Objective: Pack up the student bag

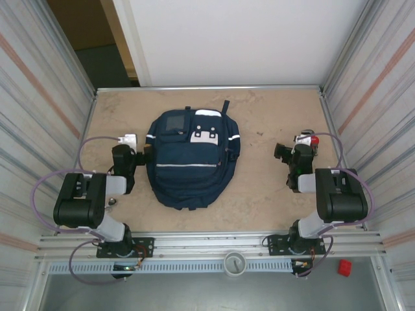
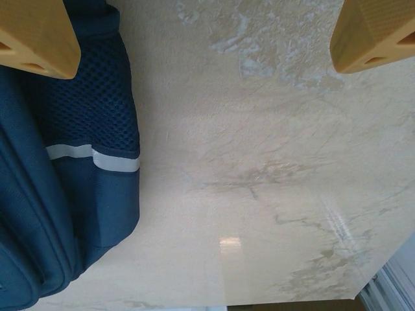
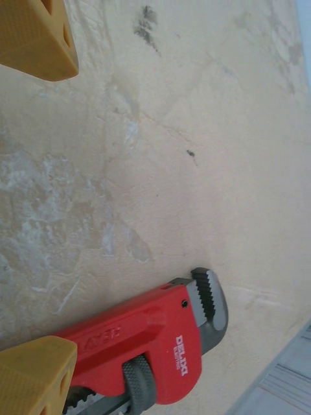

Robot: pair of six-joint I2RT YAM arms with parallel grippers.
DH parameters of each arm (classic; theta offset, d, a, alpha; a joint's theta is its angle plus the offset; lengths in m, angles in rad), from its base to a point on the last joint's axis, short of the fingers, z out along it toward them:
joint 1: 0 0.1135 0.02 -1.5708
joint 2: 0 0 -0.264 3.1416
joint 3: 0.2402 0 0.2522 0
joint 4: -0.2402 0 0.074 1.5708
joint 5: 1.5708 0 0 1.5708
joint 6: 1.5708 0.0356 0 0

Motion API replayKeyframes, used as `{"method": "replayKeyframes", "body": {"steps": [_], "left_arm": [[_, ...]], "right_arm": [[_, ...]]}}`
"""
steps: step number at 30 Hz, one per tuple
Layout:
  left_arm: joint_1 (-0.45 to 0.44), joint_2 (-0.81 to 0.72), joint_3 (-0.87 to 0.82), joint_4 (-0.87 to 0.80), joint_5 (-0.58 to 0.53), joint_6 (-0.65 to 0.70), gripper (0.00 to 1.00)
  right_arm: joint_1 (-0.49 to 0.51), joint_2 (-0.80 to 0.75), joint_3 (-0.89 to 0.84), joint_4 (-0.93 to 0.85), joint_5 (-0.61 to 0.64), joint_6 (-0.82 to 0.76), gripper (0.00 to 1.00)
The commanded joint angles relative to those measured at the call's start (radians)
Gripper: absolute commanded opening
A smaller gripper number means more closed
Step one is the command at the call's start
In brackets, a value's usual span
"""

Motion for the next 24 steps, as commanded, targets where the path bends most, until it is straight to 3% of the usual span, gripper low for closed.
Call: {"method": "replayKeyframes", "body": {"steps": [1,14,24], "left_arm": [[-0.003,-0.016,-0.001,0.03,0.005,0.015,0.99],[-0.005,-0.017,-0.001,0.029,0.003,0.019,0.99],[-0.005,-0.018,0.007,0.016,0.062,0.042,0.99]], "right_arm": [[0.007,-0.005,0.017,0.03,-0.017,-0.031,0.99],[0.008,-0.004,0.019,0.025,-0.023,-0.034,0.99],[0.008,-0.005,0.02,0.025,-0.023,-0.034,0.99]]}}
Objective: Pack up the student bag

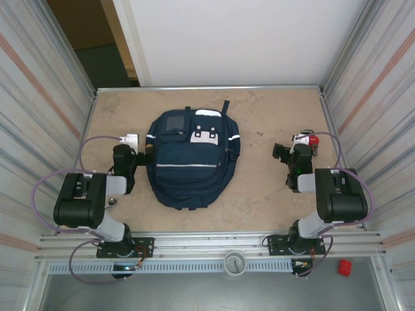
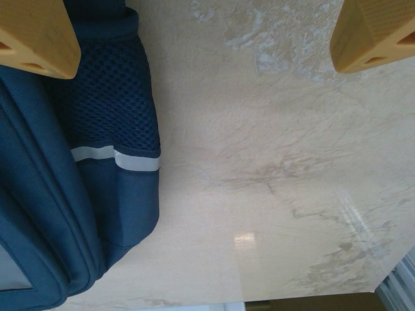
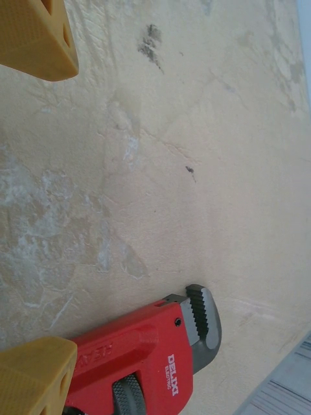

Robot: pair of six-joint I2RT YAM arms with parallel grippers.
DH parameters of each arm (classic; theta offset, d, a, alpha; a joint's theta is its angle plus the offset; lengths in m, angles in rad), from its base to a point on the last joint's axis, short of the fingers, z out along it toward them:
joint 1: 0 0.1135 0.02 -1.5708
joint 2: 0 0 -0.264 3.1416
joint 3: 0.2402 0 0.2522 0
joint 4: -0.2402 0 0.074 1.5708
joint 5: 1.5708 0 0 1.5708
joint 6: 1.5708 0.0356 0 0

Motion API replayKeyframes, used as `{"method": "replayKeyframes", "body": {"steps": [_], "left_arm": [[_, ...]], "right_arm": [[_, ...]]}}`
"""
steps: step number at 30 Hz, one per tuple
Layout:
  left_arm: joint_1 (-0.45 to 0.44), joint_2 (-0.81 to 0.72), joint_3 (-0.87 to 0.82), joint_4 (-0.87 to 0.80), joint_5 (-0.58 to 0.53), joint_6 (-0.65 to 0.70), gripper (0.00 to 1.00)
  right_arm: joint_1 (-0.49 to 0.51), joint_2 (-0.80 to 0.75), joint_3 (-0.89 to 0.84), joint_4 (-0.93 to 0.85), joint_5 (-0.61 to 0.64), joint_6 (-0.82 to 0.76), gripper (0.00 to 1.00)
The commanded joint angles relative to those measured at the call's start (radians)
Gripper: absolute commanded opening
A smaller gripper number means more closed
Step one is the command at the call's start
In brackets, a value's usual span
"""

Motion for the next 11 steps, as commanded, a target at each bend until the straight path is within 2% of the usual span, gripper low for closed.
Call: {"method": "replayKeyframes", "body": {"steps": [1,11], "left_arm": [[-0.002,-0.018,0.007,0.013,0.017,0.02,0.99],[0.018,-0.016,0.017,-0.006,0.061,0.013,0.99]], "right_arm": [[-0.001,-0.004,0.018,0.02,-0.001,-0.013,0.99],[-0.006,-0.006,0.018,0.017,-0.009,-0.011,0.99]]}}
